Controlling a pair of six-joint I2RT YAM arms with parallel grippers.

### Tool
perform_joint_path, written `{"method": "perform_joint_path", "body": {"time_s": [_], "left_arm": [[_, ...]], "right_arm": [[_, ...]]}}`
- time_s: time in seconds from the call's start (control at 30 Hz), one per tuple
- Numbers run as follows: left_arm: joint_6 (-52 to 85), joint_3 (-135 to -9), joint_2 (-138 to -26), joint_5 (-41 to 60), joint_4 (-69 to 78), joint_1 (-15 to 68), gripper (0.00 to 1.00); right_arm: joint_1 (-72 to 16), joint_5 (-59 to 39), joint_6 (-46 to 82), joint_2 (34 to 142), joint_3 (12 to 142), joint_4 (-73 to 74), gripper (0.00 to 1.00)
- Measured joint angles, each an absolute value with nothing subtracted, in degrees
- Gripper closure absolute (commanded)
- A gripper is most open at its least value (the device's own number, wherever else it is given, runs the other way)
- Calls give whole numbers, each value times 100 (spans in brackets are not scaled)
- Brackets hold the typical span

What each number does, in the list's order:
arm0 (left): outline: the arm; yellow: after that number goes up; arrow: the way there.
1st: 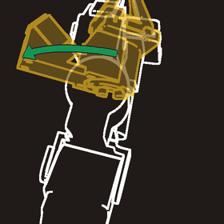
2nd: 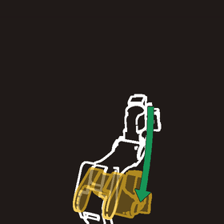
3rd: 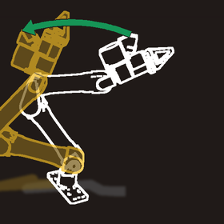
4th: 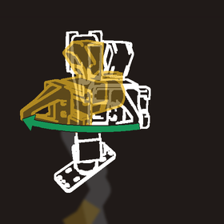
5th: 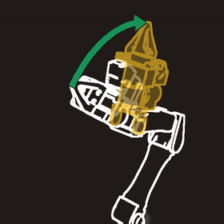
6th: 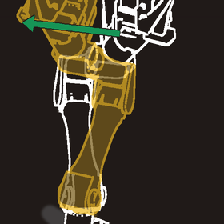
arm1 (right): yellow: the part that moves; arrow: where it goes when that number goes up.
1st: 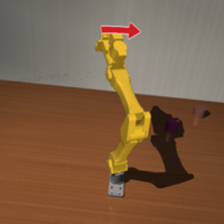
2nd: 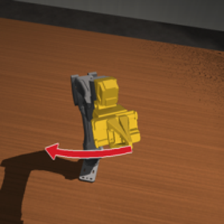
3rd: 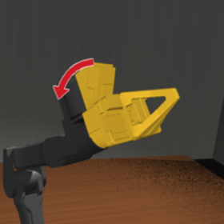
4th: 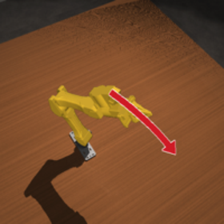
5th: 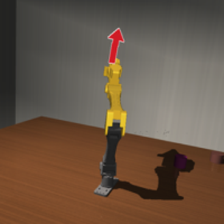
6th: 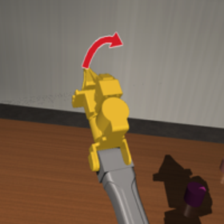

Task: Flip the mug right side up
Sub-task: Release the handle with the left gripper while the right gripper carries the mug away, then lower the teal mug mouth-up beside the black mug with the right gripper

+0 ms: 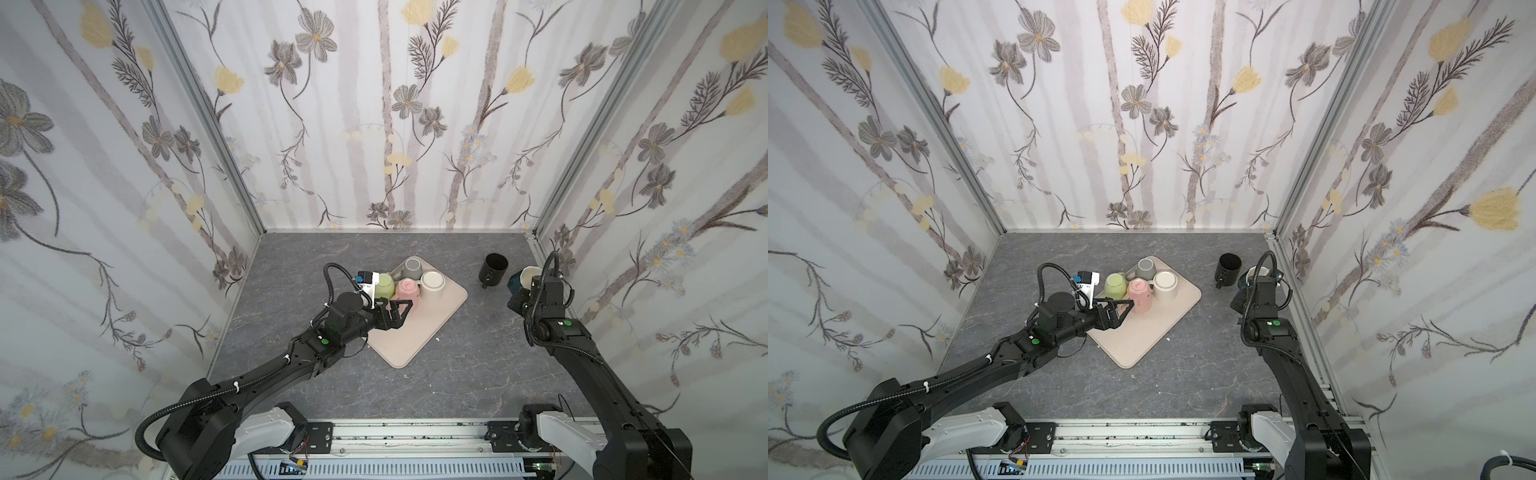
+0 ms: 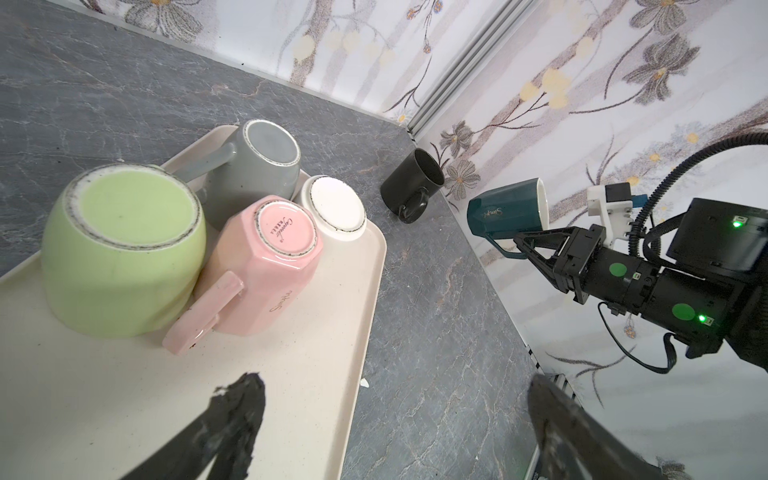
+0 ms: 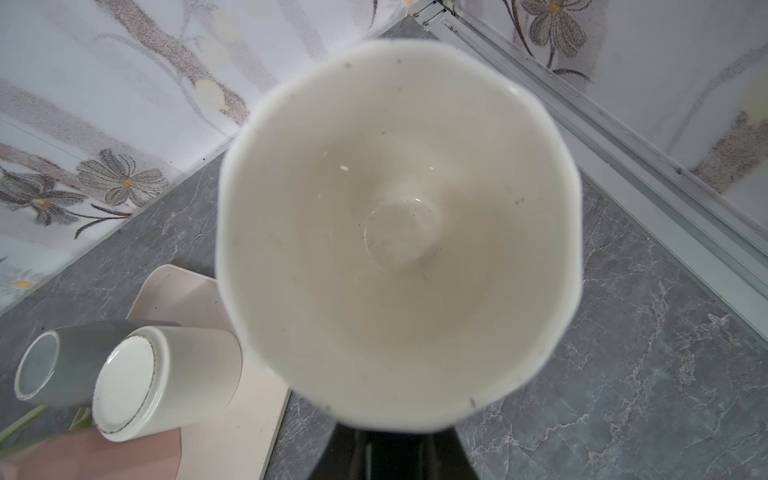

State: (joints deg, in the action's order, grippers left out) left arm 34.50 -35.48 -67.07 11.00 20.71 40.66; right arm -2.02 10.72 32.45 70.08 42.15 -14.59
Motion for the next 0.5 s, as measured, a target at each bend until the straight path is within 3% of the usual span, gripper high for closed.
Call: {"method": "perform_joint_path", "body": {"time_s": [0.5], "left_arm": [[3452, -3518, -6707, 1031, 1986, 4066, 0]], "right_arm": [[456, 484, 3114, 8597, 4897, -1170, 100]]}}
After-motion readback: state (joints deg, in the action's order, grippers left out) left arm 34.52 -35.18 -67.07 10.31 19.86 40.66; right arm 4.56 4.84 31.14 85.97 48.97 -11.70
